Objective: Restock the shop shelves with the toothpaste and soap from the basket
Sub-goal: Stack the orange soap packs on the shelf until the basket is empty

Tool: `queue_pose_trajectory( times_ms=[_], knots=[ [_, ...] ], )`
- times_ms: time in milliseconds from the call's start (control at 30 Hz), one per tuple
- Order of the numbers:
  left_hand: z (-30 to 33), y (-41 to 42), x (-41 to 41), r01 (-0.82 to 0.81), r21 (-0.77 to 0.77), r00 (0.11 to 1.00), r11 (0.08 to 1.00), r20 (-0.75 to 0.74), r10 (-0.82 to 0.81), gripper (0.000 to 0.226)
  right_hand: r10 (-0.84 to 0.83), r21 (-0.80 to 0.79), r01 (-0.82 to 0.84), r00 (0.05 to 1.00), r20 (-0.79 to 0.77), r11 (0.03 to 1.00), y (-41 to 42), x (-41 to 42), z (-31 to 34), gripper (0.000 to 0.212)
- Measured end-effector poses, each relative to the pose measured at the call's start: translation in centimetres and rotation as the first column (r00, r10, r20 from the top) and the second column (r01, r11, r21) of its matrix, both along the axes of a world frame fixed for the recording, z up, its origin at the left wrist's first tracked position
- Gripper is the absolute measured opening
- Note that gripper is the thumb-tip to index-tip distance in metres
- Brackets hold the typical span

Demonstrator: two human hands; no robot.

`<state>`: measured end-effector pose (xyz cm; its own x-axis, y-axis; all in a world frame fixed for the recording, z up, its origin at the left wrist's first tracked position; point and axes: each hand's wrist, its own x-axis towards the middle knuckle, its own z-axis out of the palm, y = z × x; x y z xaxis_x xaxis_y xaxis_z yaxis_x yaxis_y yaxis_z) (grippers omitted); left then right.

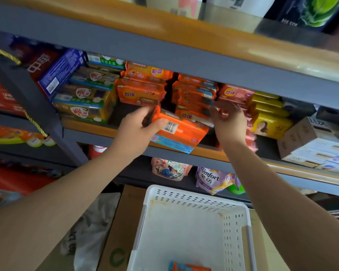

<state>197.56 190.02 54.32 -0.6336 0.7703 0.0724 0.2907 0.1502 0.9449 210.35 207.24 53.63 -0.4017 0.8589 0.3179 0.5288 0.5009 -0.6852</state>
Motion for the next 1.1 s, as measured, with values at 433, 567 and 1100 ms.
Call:
queue_pose_trajectory(
  times_ms=[433,567,1100],
  knots=[
    [-0.1,3.0,0.2,0.173,0.04,0.976,0.984,0.13,-0.177,0.039,0.288,0.163,-0.313,0.944,0.163,0.936,-2.6,2.6,1.2,0.045],
    [0.6,1.6,1.3,0.138,-0.006,0.839,0.99,0.532,-0.113,0.061,0.214,0.619,-0.305,0.952,0.218,0.724,-3.2,3.5,0.6,0.027],
    [0.7,1.7,2.0,0.11,0.211,0.898,0.971,0.397,-0.189,0.038,0.381,-0.415,-0.399,0.915,-0.131,0.817,-3.0,4.5,2.0,0.057]
  ],
)
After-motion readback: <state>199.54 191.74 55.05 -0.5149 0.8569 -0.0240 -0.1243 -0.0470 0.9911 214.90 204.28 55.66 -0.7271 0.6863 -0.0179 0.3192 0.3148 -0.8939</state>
